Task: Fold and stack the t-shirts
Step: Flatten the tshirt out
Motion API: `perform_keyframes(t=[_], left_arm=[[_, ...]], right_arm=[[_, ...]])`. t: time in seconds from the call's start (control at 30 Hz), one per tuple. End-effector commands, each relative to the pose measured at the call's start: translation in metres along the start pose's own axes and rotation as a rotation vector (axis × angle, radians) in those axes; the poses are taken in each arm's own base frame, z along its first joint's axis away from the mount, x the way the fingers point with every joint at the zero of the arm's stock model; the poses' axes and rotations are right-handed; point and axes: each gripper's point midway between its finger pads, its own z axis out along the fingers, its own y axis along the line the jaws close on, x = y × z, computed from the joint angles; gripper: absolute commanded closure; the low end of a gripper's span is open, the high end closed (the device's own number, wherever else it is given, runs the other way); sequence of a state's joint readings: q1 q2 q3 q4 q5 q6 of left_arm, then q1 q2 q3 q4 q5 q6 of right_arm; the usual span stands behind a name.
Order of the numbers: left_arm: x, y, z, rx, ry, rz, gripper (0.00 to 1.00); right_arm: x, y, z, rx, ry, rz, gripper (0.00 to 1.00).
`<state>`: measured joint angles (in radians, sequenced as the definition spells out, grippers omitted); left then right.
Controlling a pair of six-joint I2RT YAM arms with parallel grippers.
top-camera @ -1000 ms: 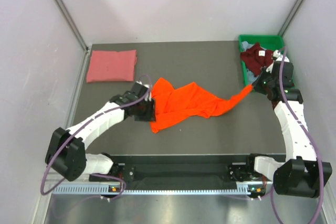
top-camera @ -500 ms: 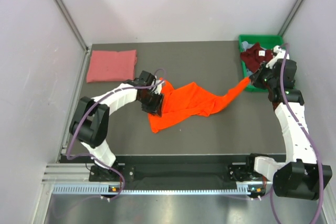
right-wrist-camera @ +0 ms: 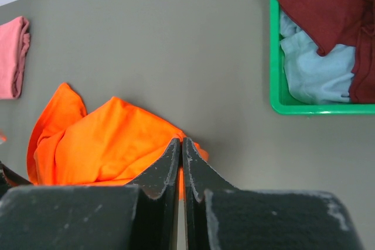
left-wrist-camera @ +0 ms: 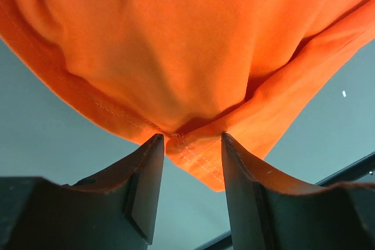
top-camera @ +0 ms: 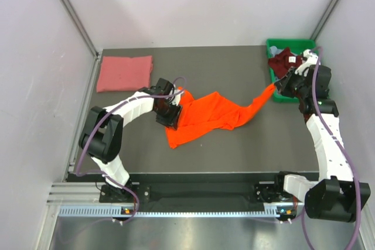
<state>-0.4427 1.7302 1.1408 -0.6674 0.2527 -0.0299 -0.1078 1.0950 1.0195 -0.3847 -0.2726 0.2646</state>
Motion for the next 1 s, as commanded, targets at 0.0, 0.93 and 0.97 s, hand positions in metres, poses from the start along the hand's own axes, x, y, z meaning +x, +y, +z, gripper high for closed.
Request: perform_keyframes(t=[0.0,0.93,0.97], left_arm=[[0.007,0.001,-0.001,0.008,0.01,0.013,0.51],[-0.053,0.005,-0.095,-0.185,-0.263,-0.12,1.0],[-0.063,0.001,-0.117,-0.192,-0.328,-0.117,1.0]], right_arm=[[-0.018,0.005,0.001,-0.035,-0.067,-0.015,1.0],[-0.059,0.016,-0.019,-0.019,-0.161,0.028,1.0],[-0.069,0.019,-0.024,-0.024,-0.183,0.028,1.0]])
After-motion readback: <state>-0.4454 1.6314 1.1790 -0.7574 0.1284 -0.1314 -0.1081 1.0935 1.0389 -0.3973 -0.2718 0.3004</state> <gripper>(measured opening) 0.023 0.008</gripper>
